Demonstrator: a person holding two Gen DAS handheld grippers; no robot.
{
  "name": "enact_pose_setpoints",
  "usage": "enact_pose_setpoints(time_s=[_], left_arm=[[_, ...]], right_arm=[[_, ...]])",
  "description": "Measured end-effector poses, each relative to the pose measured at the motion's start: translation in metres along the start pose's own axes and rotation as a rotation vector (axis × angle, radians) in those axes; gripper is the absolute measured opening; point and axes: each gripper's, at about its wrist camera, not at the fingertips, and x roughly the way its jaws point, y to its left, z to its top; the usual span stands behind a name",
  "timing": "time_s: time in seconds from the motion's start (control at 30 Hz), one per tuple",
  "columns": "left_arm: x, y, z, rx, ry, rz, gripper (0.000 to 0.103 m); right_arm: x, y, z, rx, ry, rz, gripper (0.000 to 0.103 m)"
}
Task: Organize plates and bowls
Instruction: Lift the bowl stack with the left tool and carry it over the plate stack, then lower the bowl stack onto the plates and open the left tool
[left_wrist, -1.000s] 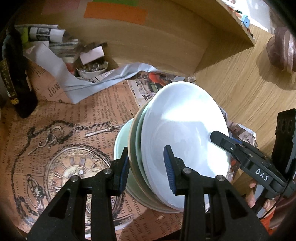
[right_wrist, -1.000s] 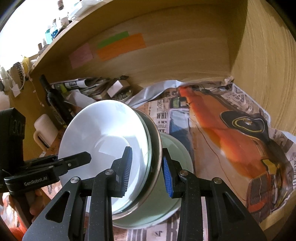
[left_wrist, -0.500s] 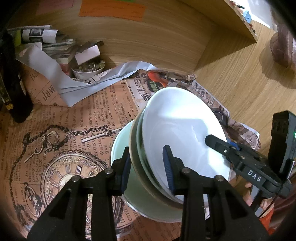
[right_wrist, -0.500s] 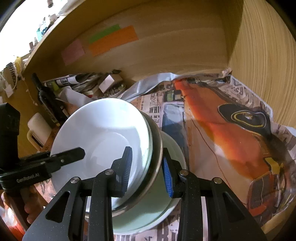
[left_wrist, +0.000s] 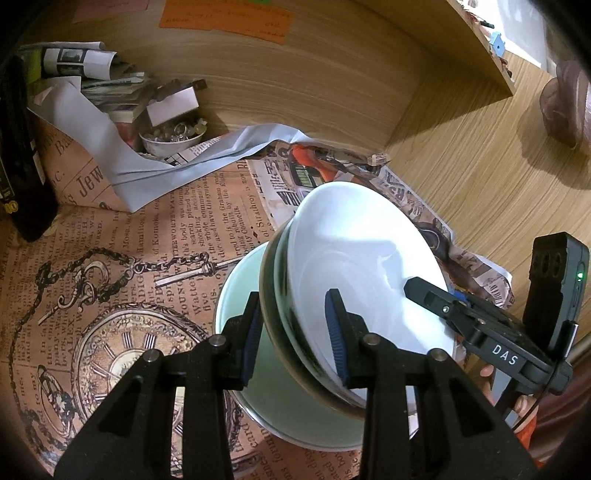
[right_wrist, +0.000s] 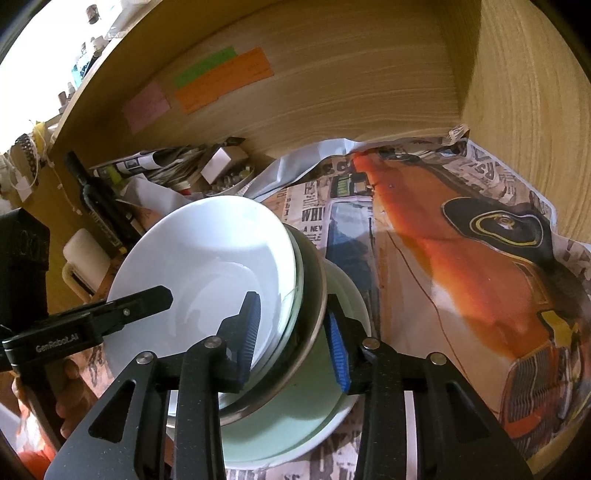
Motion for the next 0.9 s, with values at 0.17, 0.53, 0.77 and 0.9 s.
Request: enact_pose_setpoints(time_s=[0.17, 0.53, 0.77, 0.9], left_arm=[[0.0, -0.002, 0.001, -0.004, 0.0, 0.012, 0.035], [-0.05, -0.021, 0.004, 0.094, -0.19, 0.149, 0.059], [-0.101, -0.029, 0.01, 0.089, -0.32, 0.123, 0.06], [-0.132, -0.044, 0.001, 0.128, -0.424, 0.137, 0.069]], right_arm=[[0.0, 0.004, -0.001, -0.024, -0.003, -0.017, 0.04], [-0.029, 0.014, 0.007, -0.07, -0.113, -0.022, 0.061], [-0.065, 0.036, 0.015, -0.123, -0.221, -0.003, 0.063], [-0.098, 0.053, 0.015, -0.156, -0.316, 0.013, 0.069]])
